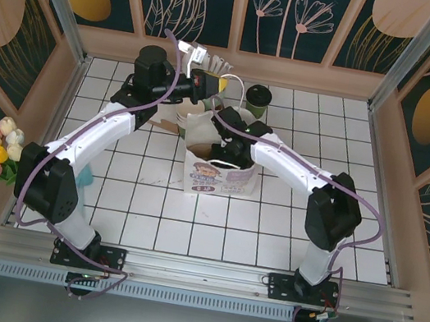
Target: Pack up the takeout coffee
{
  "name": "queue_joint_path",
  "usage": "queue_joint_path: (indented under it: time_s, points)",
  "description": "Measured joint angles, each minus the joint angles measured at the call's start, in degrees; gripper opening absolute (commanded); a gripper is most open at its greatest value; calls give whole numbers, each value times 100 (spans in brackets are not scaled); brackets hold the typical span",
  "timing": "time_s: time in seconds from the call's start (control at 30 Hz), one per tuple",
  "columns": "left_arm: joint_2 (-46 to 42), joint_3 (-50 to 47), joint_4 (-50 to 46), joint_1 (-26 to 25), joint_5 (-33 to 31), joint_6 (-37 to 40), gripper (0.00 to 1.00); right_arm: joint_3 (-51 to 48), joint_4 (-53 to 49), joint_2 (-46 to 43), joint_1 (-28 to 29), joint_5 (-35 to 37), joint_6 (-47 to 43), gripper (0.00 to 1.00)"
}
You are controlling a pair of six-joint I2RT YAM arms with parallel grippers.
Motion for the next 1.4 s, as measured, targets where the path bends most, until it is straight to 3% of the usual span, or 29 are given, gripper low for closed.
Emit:
queue_joint_path:
  time_s: [0.17, 0.2, 0.33, 0.43, 0.53, 0.73, 0.9, 1.03, 1.17, 1.4]
  points:
    - [0, 0, -57, 0, 2, 0, 0, -155, 267, 46, -55, 33, 0, 36]
    - [0, 2, -68, 0, 2, 2, 5, -175, 319, 57, -57, 33, 0, 36]
    - [-17, 66, -291, 2, 57, 243, 61, -236, 428, 85, -61, 31, 0, 36]
    - [-291, -46, -555, 7, 166, 743, 80, -256, 437, 87, -61, 20, 0, 36]
    - [-1185, -728, -603, 7, 251, 1392, 85, -260, 439, 87, -61, -17, 2, 36]
    - [-3010, -1853, -699, -94, 1043, 2723, 87, -269, 452, 87, -74, -74, 4, 36]
    - [-3263, -2015, -1316, -538, 1429, 3851, 86, -269, 452, 87, -83, -79, 4, 36]
    - [-3053, -2074, -1473, -802, 1421, 4155, 83, -269, 452, 87, -83, -79, 15, 36]
    - [-2872, -2100, -1399, -992, 1294, 4251, 56, -269, 452, 87, -83, -79, 26, 36]
    - [-2435, -2100, -1224, -1102, 1484, 4133, 49, -264, 450, 87, -83, -79, 44, 36]
